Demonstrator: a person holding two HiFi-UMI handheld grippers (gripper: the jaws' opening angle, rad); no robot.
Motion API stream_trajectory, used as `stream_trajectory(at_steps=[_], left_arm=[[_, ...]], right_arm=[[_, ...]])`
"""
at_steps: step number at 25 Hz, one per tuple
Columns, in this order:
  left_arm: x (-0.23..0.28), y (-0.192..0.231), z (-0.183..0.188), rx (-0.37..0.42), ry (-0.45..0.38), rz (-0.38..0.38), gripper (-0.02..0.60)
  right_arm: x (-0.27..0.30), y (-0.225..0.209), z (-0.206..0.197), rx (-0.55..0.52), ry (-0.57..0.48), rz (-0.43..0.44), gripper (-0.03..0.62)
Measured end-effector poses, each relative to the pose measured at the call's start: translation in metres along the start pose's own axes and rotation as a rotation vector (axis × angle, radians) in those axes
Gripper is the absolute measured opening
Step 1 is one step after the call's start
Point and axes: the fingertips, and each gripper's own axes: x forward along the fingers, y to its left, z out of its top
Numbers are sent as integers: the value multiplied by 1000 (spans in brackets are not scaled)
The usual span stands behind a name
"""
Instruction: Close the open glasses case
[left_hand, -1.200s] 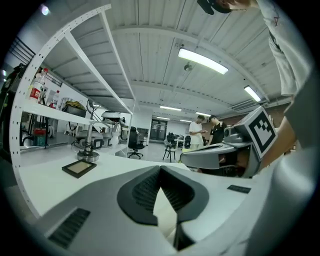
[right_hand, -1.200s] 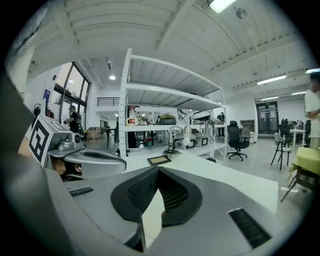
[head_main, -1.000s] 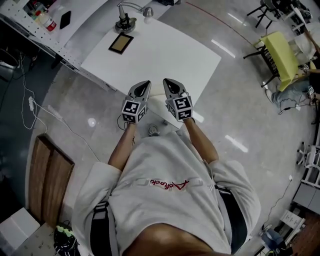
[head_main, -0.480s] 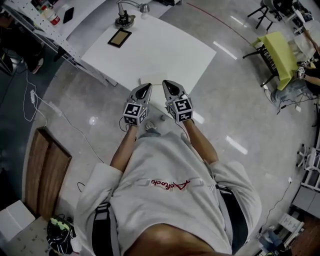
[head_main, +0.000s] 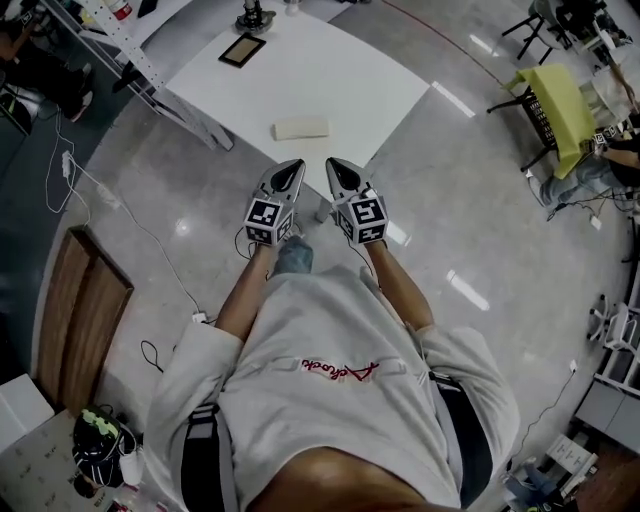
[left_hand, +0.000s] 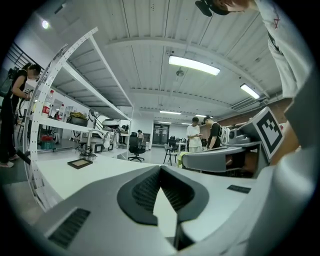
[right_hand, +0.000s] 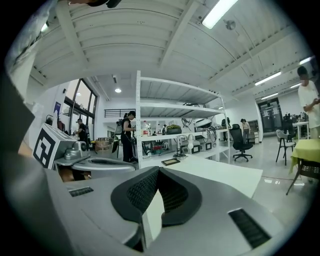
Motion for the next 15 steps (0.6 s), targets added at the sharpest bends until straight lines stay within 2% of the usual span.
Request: stream_trajectory(at_steps=[8,15], left_arm=[[-37,-37,-18,-2,20,5,20],[-57,-60,-16,10,6,2,20]], right_arm=[[-41,24,-16,2,16,-11,1],[-66,36,-14,-4,0,-30,2]])
